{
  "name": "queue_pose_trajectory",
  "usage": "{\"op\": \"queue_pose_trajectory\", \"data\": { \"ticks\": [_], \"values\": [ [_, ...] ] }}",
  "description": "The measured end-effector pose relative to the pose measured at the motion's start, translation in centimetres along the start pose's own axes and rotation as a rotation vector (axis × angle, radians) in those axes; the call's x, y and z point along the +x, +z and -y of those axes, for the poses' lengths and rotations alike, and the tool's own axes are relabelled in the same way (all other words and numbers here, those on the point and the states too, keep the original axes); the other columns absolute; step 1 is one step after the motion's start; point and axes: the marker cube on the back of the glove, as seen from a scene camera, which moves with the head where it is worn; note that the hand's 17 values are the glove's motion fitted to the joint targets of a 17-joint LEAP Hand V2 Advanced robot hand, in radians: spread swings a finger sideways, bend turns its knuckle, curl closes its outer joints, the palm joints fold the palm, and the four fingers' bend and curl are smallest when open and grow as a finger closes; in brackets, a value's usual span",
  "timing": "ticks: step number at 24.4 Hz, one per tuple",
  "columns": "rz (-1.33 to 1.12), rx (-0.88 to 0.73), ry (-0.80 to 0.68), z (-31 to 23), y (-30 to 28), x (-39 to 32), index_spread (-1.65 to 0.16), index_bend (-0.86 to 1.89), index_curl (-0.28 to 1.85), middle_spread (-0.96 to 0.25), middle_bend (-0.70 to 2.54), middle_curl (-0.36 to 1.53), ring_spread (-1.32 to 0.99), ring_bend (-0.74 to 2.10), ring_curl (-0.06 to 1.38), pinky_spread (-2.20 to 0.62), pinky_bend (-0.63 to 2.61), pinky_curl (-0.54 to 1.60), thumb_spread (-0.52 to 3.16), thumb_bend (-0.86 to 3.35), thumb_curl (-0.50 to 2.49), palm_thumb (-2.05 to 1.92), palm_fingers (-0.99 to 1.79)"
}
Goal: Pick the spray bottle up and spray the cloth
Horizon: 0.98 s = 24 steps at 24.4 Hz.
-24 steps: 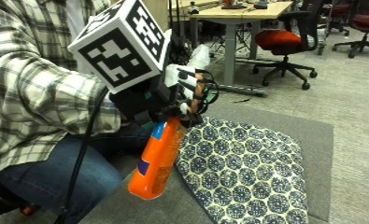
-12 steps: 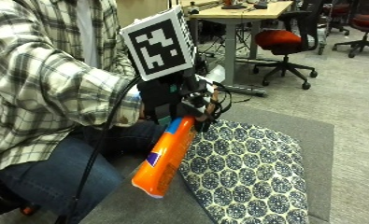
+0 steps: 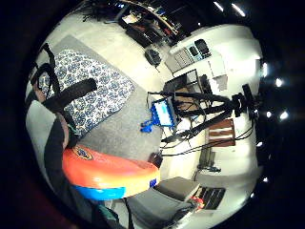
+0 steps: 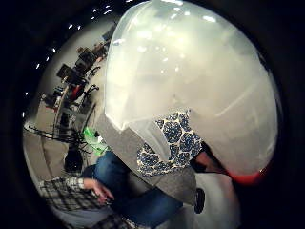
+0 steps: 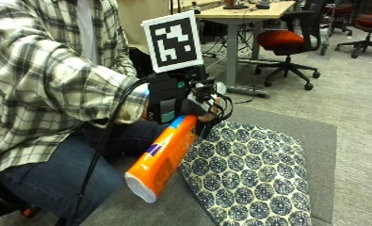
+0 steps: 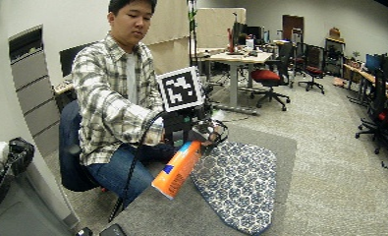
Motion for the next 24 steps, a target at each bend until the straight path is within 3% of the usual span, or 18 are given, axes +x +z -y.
{"op": "queue_pose_trajectory", "data": {
  "ticks": [10,24],
  "values": [
    [-0.199,-0.029,-0.150,-0.7,0.8,-1.5,-0.26,0.28,0.61,-0.14,0.51,0.54,-0.19,0.55,0.48,-0.18,0.55,0.41,0.34,-0.03,0.79,0.98,1.31],
    [-0.298,-0.022,-0.195,-1.4,0.9,-2.0,-0.27,0.27,0.62,-0.14,0.52,0.54,-0.20,0.54,0.48,-0.18,0.57,0.42,0.35,-0.03,0.79,0.99,1.30]
  ]
}}
